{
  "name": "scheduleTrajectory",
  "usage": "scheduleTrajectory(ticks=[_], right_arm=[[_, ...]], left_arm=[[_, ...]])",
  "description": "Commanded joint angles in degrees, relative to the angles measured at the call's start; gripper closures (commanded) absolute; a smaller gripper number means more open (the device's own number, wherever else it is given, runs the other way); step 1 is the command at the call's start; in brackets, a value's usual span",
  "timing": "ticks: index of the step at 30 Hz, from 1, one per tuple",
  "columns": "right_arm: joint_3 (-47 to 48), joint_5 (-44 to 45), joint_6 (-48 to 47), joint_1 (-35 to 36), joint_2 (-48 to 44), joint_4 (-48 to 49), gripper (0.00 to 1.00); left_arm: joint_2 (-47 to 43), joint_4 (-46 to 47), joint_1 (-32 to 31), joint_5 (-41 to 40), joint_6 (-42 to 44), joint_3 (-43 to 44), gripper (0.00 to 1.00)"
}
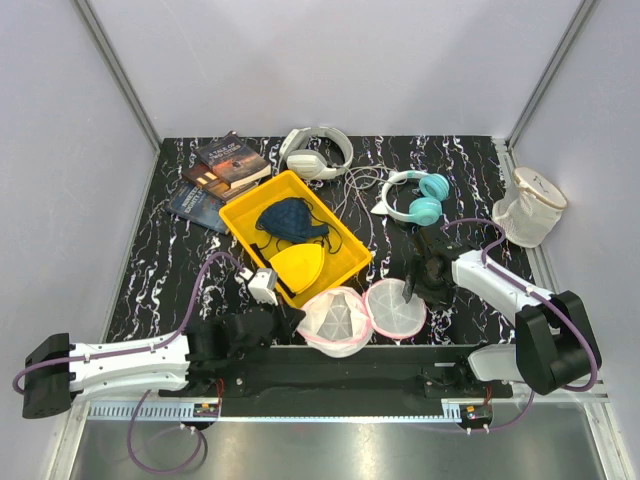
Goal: Unzip the laundry bag and remove the bra
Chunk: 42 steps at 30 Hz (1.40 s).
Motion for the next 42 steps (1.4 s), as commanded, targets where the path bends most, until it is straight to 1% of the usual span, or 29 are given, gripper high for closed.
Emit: scheduleTrajectory(ticks=[1,4,8,9,12,15,19,20,21,24,26,27,29,30,32,36,37,42], right_arm=[[0.2,3.6,2.6,-0.9,0.4,0.6,0.3],[-0.3,4.0,3.8,-0.9,0.7,0.5,0.34],[-0.8,3.7,4.9,-1.0,2.0,0.4,0.36],[-0.9,3.5,5.6,-1.0,2.8,0.5,0.38],[-1.7,3.3,6.7,-0.8,3.8,1.3,0.41],[-1.7,4.4,7.2,-0.8,4.1,1.7,0.49],[-0.5,4.7,6.9,-0.9,6.9,1.9,0.59],[-0.4,4.8,6.8,-0.8,7.4,2.2,0.65],[-0.4,5.0,6.8,-0.8,8.1,2.4,0.68],[-0.6,4.6,6.6,-0.8,8.1,3.0,0.74],[-0.6,4.2,6.2,-0.8,7.5,3.0,0.78],[-0.6,3.5,6.0,-0.9,6.6,3.0,0.85],[0.5,3.4,5.6,-0.9,5.1,1.4,0.91],[1.0,3.5,5.3,-0.9,3.5,0.7,0.96],[3.3,3.6,3.9,-0.8,1.8,-2.1,1.0],[8.4,2.6,-1.5,-0.9,-2.0,-6.3,1.0],[10.6,2.6,-2.3,-0.8,-2.4,-8.8,1.0],[19.3,3.6,-6.9,-0.8,-1.7,-15.8,1.0]], left_arm=[[-1.7,2.9,0.0,-0.7,0.7,0.7,1.0],[-2.6,2.8,0.1,-0.8,0.4,0.0,1.0],[-3.4,2.7,0.1,-1.1,0.6,0.0,1.0],[-3.4,2.8,0.1,-1.1,0.7,-0.1,1.0],[-3.3,2.7,0.1,-0.9,0.7,0.1,1.0],[-3.2,2.7,0.1,-0.7,0.7,0.0,1.0],[-3.9,2.0,0.1,-0.9,0.8,0.1,1.0],[-4.1,1.8,0.0,-1.1,0.8,0.1,1.0],[-4.4,1.7,0.0,-1.3,0.8,0.1,1.0],[-4.9,0.9,0.1,-1.7,0.8,0.3,1.0],[-5.1,0.4,0.1,-1.7,0.7,0.2,1.0],[-5.1,0.5,0.2,-1.7,0.9,0.3,1.0],[-4.8,0.2,0.1,-1.6,1.3,0.5,1.0],[-4.6,0.1,0.1,-1.6,1.4,0.6,1.0],[-3.6,0.1,0.1,-1.4,1.8,1.0,1.0],[-0.7,1.2,0.2,-1.0,2.5,1.8,1.0],[-0.3,1.9,0.2,-0.8,2.8,2.0,1.0],[2.8,4.6,0.2,0.0,3.4,2.5,1.0]])
